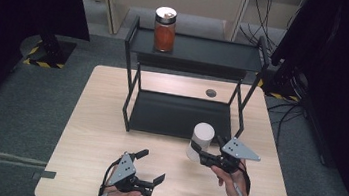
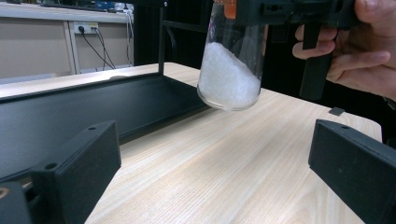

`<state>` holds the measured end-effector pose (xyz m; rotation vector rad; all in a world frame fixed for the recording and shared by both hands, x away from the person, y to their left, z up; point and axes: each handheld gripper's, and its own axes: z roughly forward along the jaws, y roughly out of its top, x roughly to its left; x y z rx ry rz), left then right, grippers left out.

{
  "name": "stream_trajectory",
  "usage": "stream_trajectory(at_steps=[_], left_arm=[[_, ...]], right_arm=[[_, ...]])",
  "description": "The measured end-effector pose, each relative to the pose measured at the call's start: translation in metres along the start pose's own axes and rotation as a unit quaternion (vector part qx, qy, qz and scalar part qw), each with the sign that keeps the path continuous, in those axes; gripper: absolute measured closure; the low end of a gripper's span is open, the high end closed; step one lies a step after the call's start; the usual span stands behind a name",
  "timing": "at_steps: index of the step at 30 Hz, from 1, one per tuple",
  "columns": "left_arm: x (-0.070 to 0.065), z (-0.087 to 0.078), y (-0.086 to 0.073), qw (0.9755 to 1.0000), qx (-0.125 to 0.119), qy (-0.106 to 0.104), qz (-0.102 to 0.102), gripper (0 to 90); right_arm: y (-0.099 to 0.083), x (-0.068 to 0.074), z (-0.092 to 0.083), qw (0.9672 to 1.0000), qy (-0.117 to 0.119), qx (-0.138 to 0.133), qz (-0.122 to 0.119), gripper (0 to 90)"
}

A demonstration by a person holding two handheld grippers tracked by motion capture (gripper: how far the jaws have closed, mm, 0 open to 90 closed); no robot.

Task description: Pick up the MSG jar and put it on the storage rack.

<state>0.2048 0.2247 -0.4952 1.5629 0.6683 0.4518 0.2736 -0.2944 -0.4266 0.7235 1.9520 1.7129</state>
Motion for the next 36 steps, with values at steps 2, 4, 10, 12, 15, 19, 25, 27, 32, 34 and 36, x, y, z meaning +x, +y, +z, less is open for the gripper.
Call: stream_trajectory(at_steps=[2, 4, 10, 12, 15, 19, 25, 27, 32, 34, 36], left_arm=[[0.0, 0.0, 0.0, 1.0, -0.001, 0.0, -0.001, 1.7], [0.0, 0.0, 0.0, 1.0, -0.001, 0.0, 0.0, 1.7], [0.0, 0.0, 0.0, 1.0, 0.0, 0.0, 0.0, 1.7], [0.0, 0.0, 0.0, 1.0, 0.0, 0.0, 0.0, 1.7], [0.0, 0.0, 0.0, 1.0, 0.0, 0.0, 0.0, 1.7], [0.0, 0.0, 0.0, 1.0, 0.0, 0.001, 0.0, 1.7], [0.0, 0.0, 0.0, 1.0, 0.001, 0.0, 0.0, 1.7], [0.0, 0.0, 0.0, 1.0, 0.001, 0.001, 0.0, 1.7], [0.0, 0.0, 0.0, 1.0, 0.001, 0.0, 0.0, 1.7], [0.0, 0.0, 0.0, 1.0, 0.001, 0.0, 0.0, 1.7], [0.0, 0.001, 0.0, 1.0, 0.001, 0.0, 0.0, 1.7]], right_arm=[[0.004, 0.001, 0.0, 1.0, -0.001, 0.001, -0.005, 35.5], [0.007, 0.001, 0.0, 1.0, 0.002, 0.0, -0.007, 35.6], [0.019, 0.0, -0.001, 1.0, 0.004, -0.006, -0.006, 35.6], [0.024, -0.001, -0.001, 1.0, 0.004, -0.006, -0.005, 35.6], [0.029, -0.001, -0.002, 1.0, 0.001, -0.006, -0.006, 35.6], [0.035, -0.002, -0.002, 1.0, -0.001, -0.006, -0.007, 35.6], [0.044, -0.003, -0.001, 1.0, 0.0, -0.004, -0.007, 35.6], [0.048, -0.003, -0.001, 0.9999, 0.0, -0.004, -0.01, 35.6], [0.059, -0.005, 0.001, 0.9999, 0.006, -0.005, -0.011, 35.6], [0.062, -0.006, 0.002, 0.9999, 0.008, -0.006, -0.007, 35.6], [0.066, -0.007, 0.004, 0.9999, 0.009, -0.006, -0.007, 35.6]])
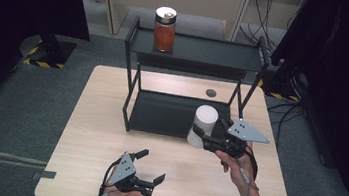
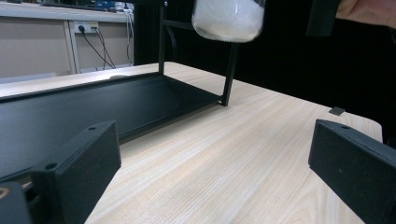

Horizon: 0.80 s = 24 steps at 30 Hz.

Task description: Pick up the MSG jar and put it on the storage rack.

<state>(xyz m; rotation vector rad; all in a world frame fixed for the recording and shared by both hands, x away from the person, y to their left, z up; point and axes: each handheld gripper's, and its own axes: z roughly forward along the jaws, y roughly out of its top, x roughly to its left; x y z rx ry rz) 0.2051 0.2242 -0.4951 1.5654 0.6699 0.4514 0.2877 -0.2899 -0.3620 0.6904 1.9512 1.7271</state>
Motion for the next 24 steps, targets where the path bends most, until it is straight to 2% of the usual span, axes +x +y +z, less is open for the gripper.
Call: stream_trajectory(at_steps=[9, 24], left_arm=[[0.0, 0.0, 0.0, 1.0, -0.001, 0.001, 0.0, 1.7], [0.001, 0.0, 0.0, 1.0, 0.001, 0.001, -0.001, 1.7]], right_arm=[[0.019, -0.005, 0.005, 0.9999, 0.007, 0.005, 0.008, 35.6], [0.052, -0.008, 0.011, 1.0, 0.003, 0.003, -0.003, 35.6]])
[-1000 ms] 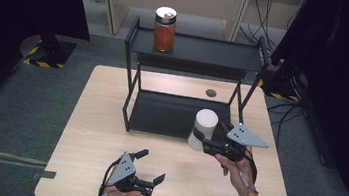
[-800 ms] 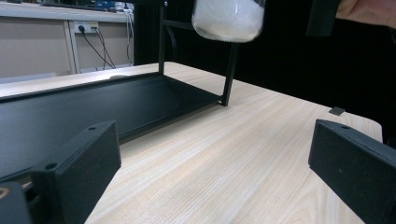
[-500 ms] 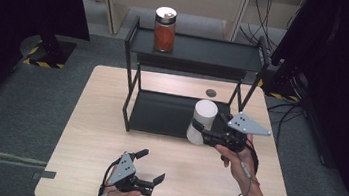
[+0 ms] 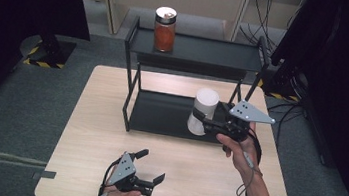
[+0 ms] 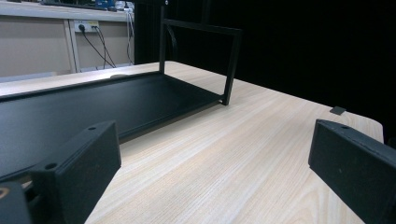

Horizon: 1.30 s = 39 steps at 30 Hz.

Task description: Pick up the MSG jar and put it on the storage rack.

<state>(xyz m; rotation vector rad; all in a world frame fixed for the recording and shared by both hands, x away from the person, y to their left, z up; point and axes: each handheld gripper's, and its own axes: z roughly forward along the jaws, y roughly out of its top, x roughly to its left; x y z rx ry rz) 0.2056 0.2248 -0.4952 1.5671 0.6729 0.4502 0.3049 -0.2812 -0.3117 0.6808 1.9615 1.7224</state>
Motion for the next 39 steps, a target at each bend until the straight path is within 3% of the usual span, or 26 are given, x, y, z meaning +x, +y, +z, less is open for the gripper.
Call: stream_trajectory(at_steps=[39], left_arm=[[0.002, 0.0, -0.001, 1.0, 0.001, 0.003, -0.003, 1.7]], right_arm=[[0.078, -0.011, 0.024, 1.0, 0.001, -0.006, -0.004, 35.6]])
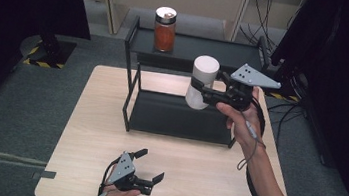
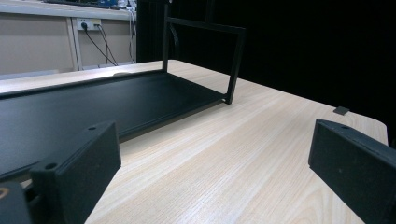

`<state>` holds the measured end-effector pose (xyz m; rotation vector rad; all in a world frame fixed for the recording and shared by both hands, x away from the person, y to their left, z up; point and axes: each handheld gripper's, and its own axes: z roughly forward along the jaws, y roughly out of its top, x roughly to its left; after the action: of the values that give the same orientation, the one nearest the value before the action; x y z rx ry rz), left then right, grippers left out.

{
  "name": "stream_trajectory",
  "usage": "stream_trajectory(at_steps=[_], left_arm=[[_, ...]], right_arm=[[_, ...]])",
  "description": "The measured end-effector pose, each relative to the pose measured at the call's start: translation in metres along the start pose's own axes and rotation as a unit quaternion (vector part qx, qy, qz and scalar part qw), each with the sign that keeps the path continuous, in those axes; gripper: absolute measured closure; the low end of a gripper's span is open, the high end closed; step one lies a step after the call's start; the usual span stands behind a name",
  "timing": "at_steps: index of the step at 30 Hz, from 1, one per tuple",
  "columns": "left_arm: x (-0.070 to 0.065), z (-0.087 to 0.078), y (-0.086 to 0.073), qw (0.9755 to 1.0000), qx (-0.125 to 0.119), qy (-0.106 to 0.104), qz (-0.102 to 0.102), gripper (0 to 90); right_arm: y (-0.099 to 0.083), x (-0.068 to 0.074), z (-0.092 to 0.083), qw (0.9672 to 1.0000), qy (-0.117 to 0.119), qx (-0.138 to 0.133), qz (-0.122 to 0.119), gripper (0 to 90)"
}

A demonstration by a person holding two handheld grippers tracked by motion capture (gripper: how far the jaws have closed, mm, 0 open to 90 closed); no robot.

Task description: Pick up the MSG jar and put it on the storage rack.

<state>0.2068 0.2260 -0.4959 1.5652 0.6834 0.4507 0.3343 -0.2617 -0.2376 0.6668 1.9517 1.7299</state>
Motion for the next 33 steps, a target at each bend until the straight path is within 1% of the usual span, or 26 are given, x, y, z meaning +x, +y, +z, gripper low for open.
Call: stream_trajectory(at_steps=[7, 10, 13, 20, 25, 26, 28, 33], left_arm=[[0.001, 0.0, 0.0, 1.0, 0.0, 0.0, -0.001, 1.8], [0.0, 0.0, 0.0, 1.0, 0.0, 0.0, -0.001, 1.7], [0.0, 0.0, 0.0, 1.0, 0.0, -0.001, 0.001, 1.7], [0.0, 0.0, 0.0, 1.0, 0.0, 0.0, 0.0, 1.7], [0.0, 0.0, 0.0, 1.0, -0.001, -0.001, -0.001, 1.7], [0.0, 0.0, 0.0, 1.0, -0.001, -0.001, -0.001, 1.7], [0.0, -0.001, 0.0, 1.0, -0.002, 0.0, -0.002, 1.7], [0.001, -0.001, 0.001, 1.0, -0.002, -0.001, 0.0, 1.7]], right_arm=[[0.016, -0.004, 0.006, 1.0, 0.001, 0.001, 0.004, 35.6], [0.025, -0.003, 0.009, 1.0, -0.003, 0.001, -0.002, 35.7], [0.032, -0.004, 0.012, 1.0, -0.003, -0.001, -0.001, 35.6], [0.054, -0.005, 0.021, 0.9999, -0.011, -0.003, -0.003, 35.6], [0.069, -0.006, 0.032, 0.9998, -0.02, 0.001, -0.004, 35.6], [0.069, -0.006, 0.032, 0.9998, -0.02, 0.001, -0.004, 35.6], [0.075, -0.007, 0.038, 0.9996, -0.027, 0.004, -0.002, 35.6], [0.08, -0.009, 0.049, 0.9991, -0.041, 0.003, 0.001, 35.6]])
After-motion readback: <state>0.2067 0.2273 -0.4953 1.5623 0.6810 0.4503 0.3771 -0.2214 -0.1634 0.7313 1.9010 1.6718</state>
